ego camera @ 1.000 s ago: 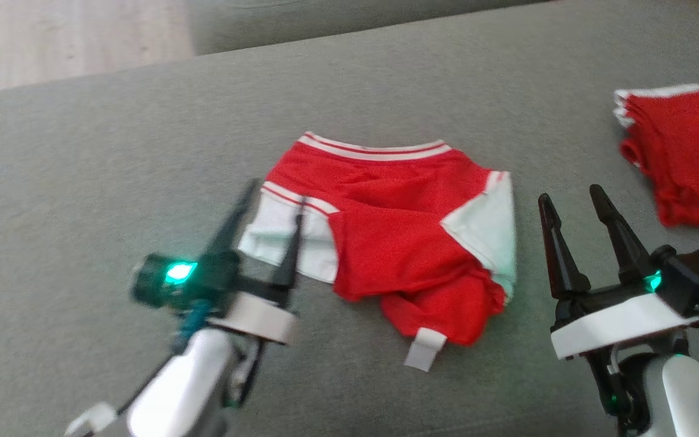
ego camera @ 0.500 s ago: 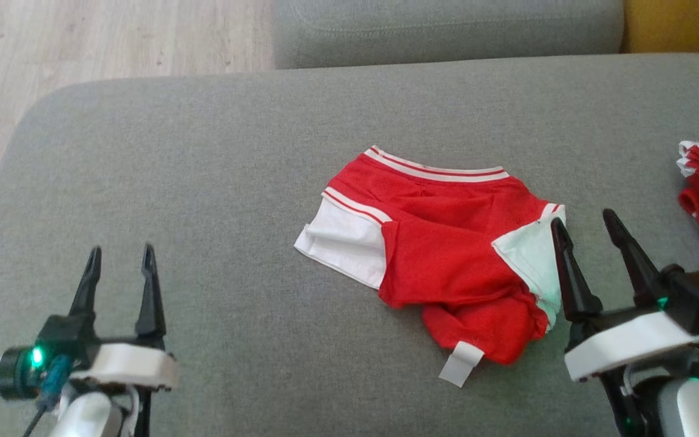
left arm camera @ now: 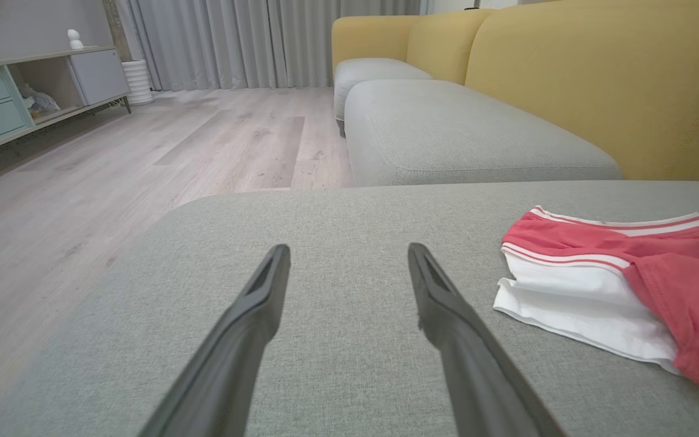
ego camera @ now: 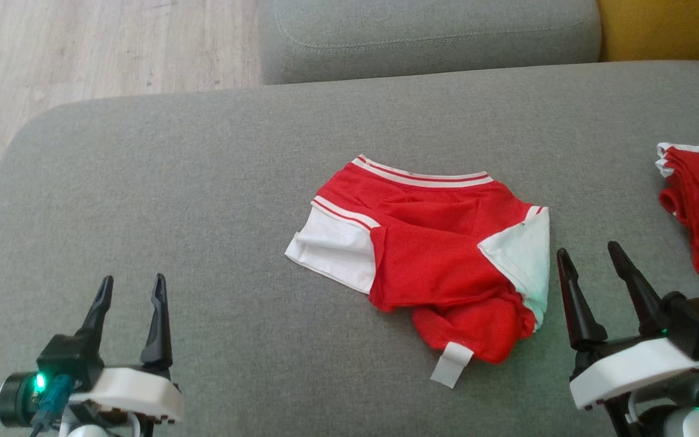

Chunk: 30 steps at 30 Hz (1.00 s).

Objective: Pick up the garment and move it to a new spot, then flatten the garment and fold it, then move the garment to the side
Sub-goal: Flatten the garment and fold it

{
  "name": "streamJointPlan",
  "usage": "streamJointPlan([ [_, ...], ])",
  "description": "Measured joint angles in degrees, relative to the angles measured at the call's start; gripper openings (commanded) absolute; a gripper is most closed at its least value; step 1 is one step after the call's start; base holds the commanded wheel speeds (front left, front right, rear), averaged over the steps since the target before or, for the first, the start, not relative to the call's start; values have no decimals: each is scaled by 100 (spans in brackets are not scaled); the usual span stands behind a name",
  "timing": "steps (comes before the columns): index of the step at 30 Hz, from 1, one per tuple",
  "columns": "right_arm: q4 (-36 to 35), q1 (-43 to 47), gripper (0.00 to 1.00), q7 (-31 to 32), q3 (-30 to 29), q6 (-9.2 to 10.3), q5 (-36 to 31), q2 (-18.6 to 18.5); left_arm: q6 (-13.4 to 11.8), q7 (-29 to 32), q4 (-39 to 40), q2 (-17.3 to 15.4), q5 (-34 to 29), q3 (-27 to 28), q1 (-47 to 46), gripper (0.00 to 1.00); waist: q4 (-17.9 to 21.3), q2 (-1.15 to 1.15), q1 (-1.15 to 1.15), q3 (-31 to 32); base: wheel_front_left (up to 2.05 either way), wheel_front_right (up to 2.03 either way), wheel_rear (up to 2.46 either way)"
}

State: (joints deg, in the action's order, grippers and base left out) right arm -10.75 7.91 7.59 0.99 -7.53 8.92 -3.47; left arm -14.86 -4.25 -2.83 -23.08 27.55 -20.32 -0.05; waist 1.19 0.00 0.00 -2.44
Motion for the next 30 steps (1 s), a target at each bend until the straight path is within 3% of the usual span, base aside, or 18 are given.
streamJointPlan([
  [20,115,-19,100,198,148,0,27,23,-183,66,188,-47,-40,-14,15,100,-3,0,0,-113,0,0,0],
  [22,210,-26,100,313,342,0,99,-45,-185,67,189,-46,-40,-27,9,100,-12,0,0,-144,0,0,0],
  [30,948,-631,100,638,2025,0,465,-582,-172,41,121,-4,-43,-116,-308,100,-107,0,1,-457,0,0,0],
])
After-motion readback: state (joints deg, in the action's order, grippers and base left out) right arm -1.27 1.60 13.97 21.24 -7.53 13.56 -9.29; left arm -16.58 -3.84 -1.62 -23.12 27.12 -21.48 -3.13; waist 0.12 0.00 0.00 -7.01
